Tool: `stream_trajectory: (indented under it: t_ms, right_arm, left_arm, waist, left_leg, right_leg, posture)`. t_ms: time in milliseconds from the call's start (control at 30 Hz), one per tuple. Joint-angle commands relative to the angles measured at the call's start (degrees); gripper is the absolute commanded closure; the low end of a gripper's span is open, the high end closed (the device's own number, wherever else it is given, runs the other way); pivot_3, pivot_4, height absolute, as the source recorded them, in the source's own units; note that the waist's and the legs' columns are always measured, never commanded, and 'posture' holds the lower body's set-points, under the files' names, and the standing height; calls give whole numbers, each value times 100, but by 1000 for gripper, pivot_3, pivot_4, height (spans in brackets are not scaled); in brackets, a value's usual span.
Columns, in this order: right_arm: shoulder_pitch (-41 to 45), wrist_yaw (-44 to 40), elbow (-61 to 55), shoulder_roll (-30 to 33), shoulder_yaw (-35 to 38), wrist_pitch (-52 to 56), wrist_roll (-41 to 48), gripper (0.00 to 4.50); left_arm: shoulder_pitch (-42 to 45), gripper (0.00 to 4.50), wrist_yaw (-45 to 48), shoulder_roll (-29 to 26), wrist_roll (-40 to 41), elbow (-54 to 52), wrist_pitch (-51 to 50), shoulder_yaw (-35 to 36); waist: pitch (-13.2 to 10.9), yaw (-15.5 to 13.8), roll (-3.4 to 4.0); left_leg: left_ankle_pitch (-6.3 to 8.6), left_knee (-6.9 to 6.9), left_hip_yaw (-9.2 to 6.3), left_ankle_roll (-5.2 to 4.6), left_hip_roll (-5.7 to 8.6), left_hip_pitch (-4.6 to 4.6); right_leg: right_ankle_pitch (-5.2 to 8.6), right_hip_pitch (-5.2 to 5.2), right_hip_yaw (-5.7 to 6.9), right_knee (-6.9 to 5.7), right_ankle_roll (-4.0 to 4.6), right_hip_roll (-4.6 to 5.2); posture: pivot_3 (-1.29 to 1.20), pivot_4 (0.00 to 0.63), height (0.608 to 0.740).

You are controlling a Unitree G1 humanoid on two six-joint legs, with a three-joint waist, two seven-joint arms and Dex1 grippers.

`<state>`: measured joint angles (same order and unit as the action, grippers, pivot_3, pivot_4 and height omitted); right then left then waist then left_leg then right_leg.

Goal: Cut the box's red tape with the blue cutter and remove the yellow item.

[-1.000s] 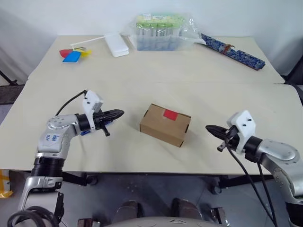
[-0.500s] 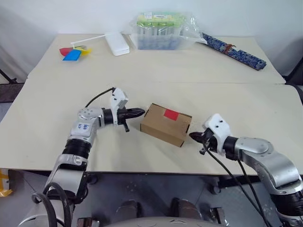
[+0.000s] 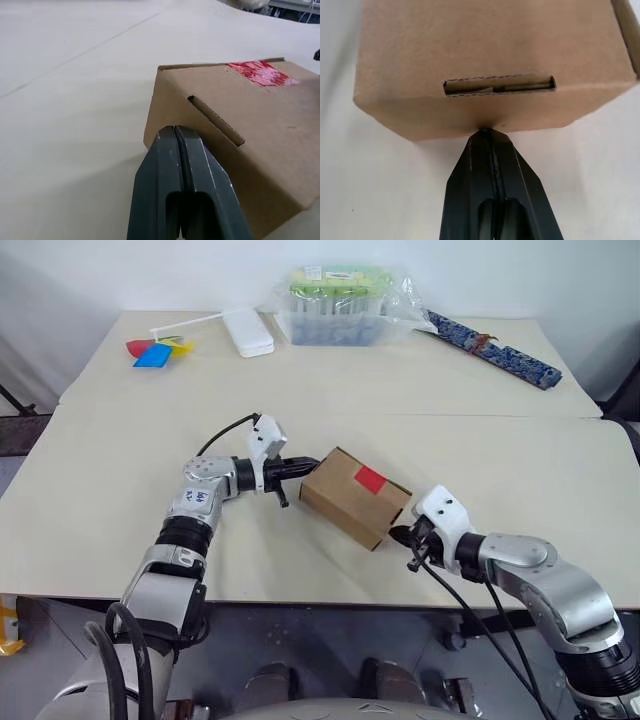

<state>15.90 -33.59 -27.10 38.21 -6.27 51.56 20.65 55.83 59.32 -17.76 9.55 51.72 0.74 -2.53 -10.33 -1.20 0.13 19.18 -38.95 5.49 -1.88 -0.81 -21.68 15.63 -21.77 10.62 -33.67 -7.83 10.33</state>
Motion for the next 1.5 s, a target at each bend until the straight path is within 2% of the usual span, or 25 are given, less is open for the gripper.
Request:
stream_trajectory:
  t_ms: [33,400,500,967,1233,1500]
  right_arm:
    - [271,56,-354,-121,31,-151,3,4500]
    - [522,-57,-532,89,108,264,37,4500]
    - [551,-67,-586,97,120,377,60,4500]
    - [179,-117,-604,442,542,357,-57,4500]
    - [102,-223,-490,586,541,255,-113,4500]
    - [71,-394,-651,637,513,317,-15,4500]
  left_arm:
    - [140,4477,190,300,-177,304,213,-178]
    - [328,4477,190,553,-517,1019,603,-176]
    - [369,4477,182,600,-543,1111,659,-155]
    - [605,4477,310,1090,-733,1388,745,-199]
    - [572,4477,533,1170,-785,1328,646,-274]
    - [594,4477,262,1091,-781,1412,714,-158]
  waist:
    - [0,1,0]
    - [-1,-14,-3]
    - [3,-18,-9]
    - [4,-23,-14]
    - [4,-15,-15]
    - [4,-19,-17]
  left_leg:
    - [0,-1,0,0,0,0]
    - [1,-11,-2,-2,1,-11]
    - [0,-26,-5,-3,2,-51]
    - [-1,-27,23,-4,6,-74]
    - [-1,-27,22,-4,5,-74]
    - [-1,-27,21,-4,5,-74]
  right_leg:
    - [0,0,0,-1,0,0]
    - [0,-12,-1,-10,0,2]
    - [0,-46,-1,-19,0,2]
    - [-3,-68,-1,-26,-4,2]
    - [-3,-69,-2,-27,-4,2]
    - [-3,-68,-2,-27,-4,2]
  posture:
    - [0,150,740]
    - [0,150,740]
    - [0,150,740]
    - [0,150,740]
    - [0,150,740]
    - [0,150,740]
